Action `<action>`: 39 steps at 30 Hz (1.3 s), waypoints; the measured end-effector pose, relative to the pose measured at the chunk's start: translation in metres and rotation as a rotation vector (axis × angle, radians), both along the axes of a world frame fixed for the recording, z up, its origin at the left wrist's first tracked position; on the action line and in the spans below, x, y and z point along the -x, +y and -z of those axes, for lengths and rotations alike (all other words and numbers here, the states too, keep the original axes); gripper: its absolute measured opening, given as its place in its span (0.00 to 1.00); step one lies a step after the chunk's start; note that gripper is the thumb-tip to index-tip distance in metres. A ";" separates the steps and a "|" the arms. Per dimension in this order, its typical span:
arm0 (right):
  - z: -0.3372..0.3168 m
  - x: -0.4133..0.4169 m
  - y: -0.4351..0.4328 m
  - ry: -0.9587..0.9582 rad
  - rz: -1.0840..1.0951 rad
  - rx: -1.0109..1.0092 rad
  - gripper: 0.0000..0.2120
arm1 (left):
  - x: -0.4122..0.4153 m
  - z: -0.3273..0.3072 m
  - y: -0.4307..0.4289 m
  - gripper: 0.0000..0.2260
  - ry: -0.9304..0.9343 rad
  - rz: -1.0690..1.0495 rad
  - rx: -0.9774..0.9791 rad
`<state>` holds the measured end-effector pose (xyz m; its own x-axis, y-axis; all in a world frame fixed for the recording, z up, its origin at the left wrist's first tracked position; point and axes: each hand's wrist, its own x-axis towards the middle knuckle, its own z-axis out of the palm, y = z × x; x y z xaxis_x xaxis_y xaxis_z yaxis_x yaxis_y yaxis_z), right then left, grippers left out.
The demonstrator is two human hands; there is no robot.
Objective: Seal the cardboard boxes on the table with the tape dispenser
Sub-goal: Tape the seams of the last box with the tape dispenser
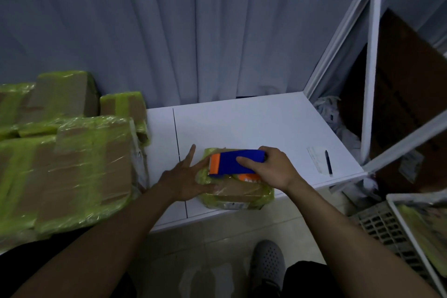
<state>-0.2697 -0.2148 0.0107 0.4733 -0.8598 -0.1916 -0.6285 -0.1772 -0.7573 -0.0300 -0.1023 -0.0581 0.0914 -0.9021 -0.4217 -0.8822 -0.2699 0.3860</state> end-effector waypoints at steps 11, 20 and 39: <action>-0.030 0.019 -0.003 0.092 0.030 0.016 0.18 | 0.005 -0.006 -0.003 0.42 -0.122 0.017 -0.063; -0.015 0.023 -0.009 0.310 0.002 0.062 0.25 | 0.009 -0.007 0.002 0.38 -0.135 0.048 -0.072; -0.009 -0.017 0.008 0.064 -0.062 -0.039 0.20 | 0.021 0.018 0.036 0.45 -0.223 0.056 0.222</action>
<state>-0.2528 -0.2068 0.0197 0.5112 -0.8205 -0.2559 -0.6644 -0.1884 -0.7232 -0.0508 -0.0664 -0.0756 0.1072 -0.9762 -0.1887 -0.9628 -0.1493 0.2255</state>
